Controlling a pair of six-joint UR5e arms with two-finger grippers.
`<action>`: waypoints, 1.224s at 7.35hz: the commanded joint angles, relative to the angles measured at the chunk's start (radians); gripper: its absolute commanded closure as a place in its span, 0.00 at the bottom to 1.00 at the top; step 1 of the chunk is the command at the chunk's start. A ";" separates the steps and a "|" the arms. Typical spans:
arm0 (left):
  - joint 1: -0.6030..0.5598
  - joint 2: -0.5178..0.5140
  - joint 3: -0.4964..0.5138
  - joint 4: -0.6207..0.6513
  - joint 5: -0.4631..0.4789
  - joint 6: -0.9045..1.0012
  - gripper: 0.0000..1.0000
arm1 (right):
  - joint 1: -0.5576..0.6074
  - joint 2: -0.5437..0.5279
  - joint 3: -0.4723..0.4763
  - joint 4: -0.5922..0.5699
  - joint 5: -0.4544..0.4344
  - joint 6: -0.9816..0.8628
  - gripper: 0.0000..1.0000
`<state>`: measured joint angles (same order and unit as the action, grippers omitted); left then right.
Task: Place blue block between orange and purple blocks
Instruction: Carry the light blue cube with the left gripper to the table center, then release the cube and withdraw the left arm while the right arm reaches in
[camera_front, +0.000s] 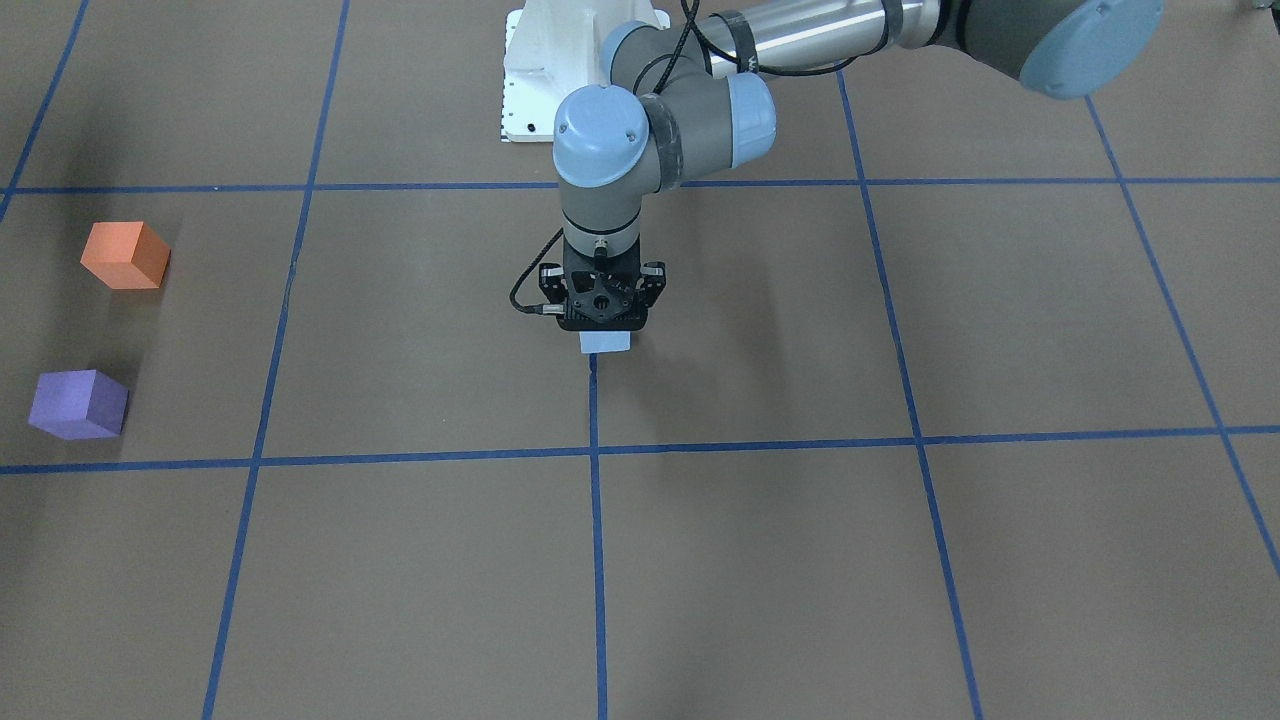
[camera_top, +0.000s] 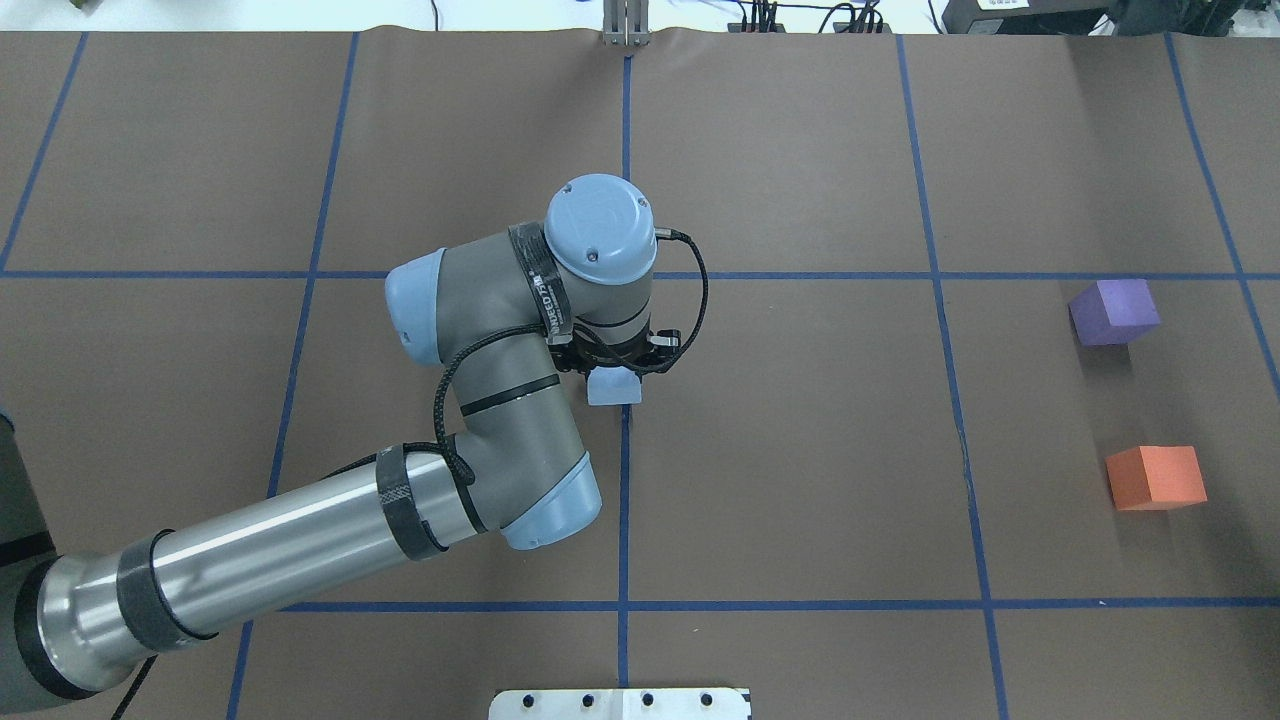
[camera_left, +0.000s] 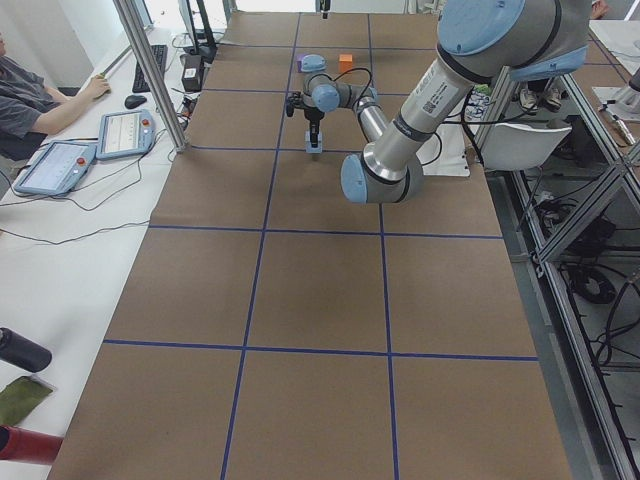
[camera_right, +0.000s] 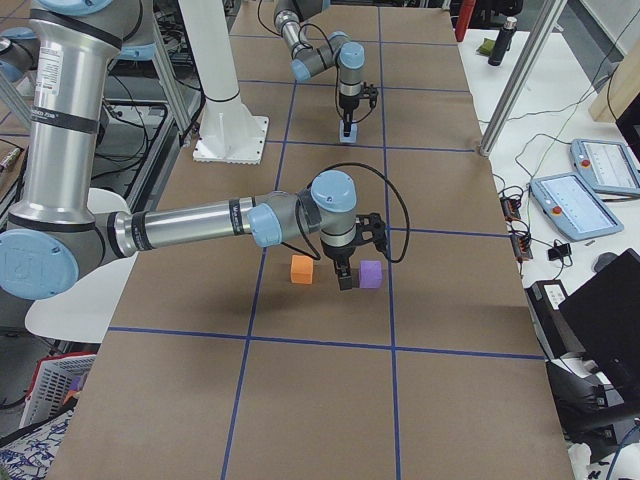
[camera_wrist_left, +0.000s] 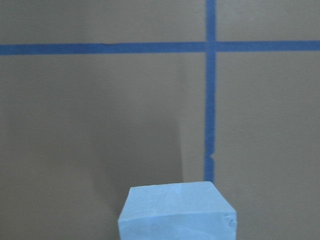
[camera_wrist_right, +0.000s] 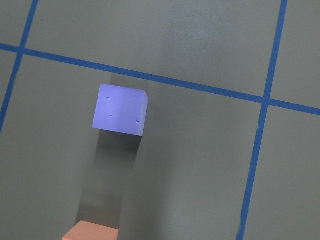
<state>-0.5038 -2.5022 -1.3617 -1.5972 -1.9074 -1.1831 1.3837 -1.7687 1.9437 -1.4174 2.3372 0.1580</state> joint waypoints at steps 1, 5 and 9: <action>0.010 -0.007 0.049 -0.046 0.004 0.000 0.38 | 0.000 0.000 0.000 0.000 0.001 0.000 0.00; -0.103 -0.004 -0.187 0.232 -0.060 0.082 0.00 | -0.003 0.009 0.004 0.047 0.026 0.029 0.00; -0.448 0.410 -0.583 0.465 -0.235 0.690 0.00 | -0.239 0.243 0.066 0.049 0.015 0.519 0.00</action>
<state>-0.8188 -2.2486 -1.8588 -1.1575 -2.0778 -0.7217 1.2387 -1.6091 1.9890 -1.3682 2.3694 0.5014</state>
